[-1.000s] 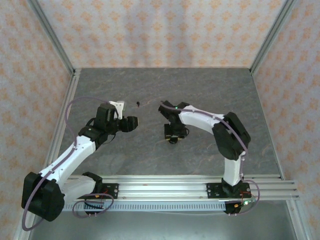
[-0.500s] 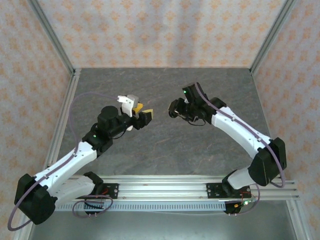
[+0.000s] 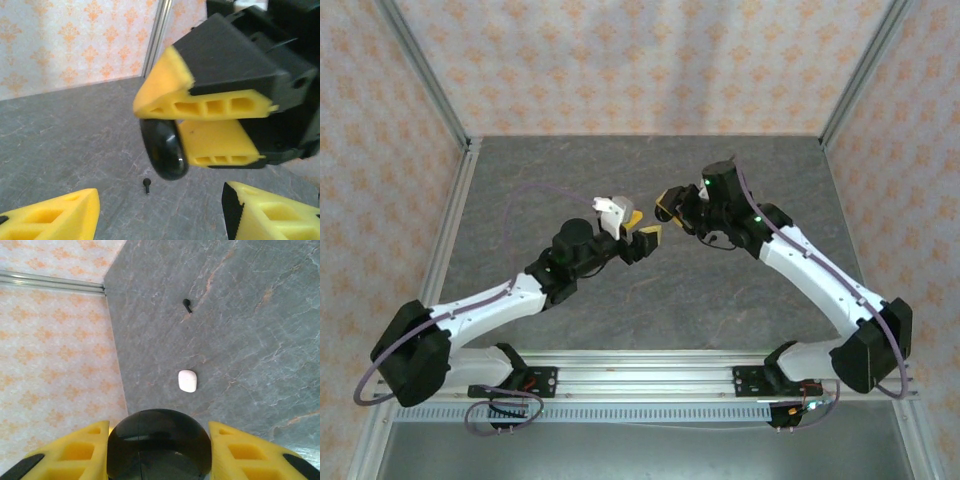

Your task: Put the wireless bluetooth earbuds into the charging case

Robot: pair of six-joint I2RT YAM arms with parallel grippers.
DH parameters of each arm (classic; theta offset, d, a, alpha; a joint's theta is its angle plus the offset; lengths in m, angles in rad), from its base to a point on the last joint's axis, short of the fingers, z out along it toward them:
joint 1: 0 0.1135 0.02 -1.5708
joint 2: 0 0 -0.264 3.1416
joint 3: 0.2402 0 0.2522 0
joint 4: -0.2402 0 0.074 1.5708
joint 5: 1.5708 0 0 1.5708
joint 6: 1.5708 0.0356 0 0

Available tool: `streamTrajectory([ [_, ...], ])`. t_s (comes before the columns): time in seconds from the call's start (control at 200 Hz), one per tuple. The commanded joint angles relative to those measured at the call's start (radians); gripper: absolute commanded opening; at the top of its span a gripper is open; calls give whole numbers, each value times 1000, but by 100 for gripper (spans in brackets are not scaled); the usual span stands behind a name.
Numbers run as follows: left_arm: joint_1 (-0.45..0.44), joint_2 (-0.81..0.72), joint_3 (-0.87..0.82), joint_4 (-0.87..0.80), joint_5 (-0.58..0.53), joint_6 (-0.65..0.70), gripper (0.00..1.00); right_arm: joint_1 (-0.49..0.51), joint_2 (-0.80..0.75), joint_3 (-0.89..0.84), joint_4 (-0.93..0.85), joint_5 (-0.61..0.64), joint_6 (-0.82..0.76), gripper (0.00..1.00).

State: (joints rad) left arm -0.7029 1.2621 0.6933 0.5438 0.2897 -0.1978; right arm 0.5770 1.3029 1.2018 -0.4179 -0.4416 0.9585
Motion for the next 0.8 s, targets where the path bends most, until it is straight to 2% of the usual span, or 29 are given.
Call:
streamTrajectory([
  [0.0,-10,27,53,104,-30,-31,64,-4,-36,-30,50,-19,55,41],
  [0.29,-24,99,109,139,3,-27,53,-5,-81,-40,45,-22,70,41],
  [0.555,-30,134,183,74,48,-14,15,-5,-106,-64,76,-33,92,42],
  [0.791,-30,105,225,-68,61,30,1,-11,-114,-69,105,-19,90,47],
])
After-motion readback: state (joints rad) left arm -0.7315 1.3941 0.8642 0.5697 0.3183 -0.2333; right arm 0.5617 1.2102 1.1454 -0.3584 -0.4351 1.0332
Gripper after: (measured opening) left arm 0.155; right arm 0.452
